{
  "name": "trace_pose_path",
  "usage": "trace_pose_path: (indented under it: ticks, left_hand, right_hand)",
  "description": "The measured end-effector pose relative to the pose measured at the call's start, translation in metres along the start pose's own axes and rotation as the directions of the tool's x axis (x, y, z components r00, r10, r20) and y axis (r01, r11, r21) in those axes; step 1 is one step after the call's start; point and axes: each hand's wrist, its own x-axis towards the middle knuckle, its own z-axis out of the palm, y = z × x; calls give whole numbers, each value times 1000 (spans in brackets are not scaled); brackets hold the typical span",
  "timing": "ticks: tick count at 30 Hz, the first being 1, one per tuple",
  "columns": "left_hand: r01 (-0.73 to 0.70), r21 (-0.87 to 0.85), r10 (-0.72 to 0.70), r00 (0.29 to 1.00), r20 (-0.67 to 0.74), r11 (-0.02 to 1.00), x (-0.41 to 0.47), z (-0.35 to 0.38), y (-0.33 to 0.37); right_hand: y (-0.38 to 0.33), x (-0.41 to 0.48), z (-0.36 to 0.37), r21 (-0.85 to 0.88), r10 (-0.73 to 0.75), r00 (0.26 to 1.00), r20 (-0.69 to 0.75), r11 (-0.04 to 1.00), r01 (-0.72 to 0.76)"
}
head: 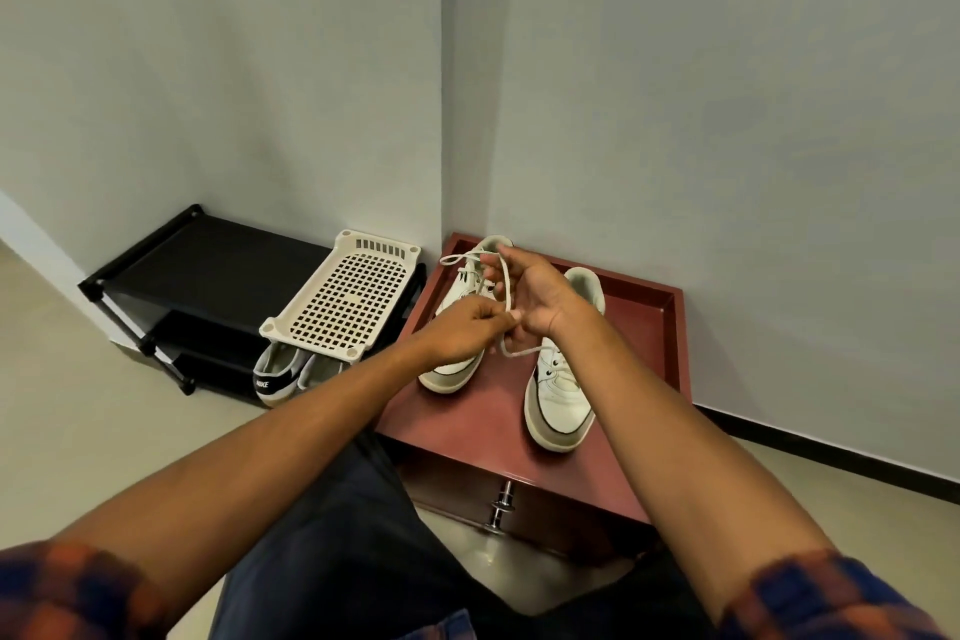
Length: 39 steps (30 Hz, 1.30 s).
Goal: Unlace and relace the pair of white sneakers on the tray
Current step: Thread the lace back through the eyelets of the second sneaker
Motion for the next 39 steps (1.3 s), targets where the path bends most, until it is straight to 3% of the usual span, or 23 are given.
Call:
trace_pose_path:
  ticks: [4, 8, 12, 17, 21, 23, 27, 30, 33, 39]
  left_hand:
    - [121, 88, -132, 982, 134, 989, -13, 6, -20]
    - [259, 143, -282, 943, 179, 955, -27, 8, -52]
    - [312, 110, -326, 935, 140, 944, -30, 8, -65]
    - [247, 256, -245, 969, -41, 935, -19, 10, -63]
    - [97, 49, -80, 955, -285, 994, -5, 23, -38]
    - [-3, 3, 4, 950, -314, 1000, 2, 31, -25]
    - [-6, 35, 15, 962, -273, 999, 9, 47, -9]
    - [87, 38, -81, 985, -153, 995, 11, 54, -10]
    - [95, -1, -94, 987, -128, 996, 13, 54, -14]
    - [151, -111, -154, 988, -22, 982, 16, 57, -10]
  right_hand:
    - [-23, -9, 2, 103, -52, 998, 35, 993, 48]
    - [-40, -20, -14, 63, -200, 967, -160, 975, 213]
    - [-35, -26, -46, 61, -272, 926, -263, 953, 298]
    - [-1, -29, -64, -174, -332, 901, -279, 940, 293]
    - [40, -32, -57, -446, -387, 893, -230, 857, 257]
    - [61, -32, -52, -538, -401, 895, -194, 807, 245]
    - [93, -31, -46, -653, -434, 887, -156, 719, 237]
    - [102, -34, -44, -621, -461, 870, -176, 738, 265]
    - [106, -37, -45, -614, -472, 874, -111, 724, 313]
    - [107, -34, -56, -591, -385, 910, -155, 774, 227]
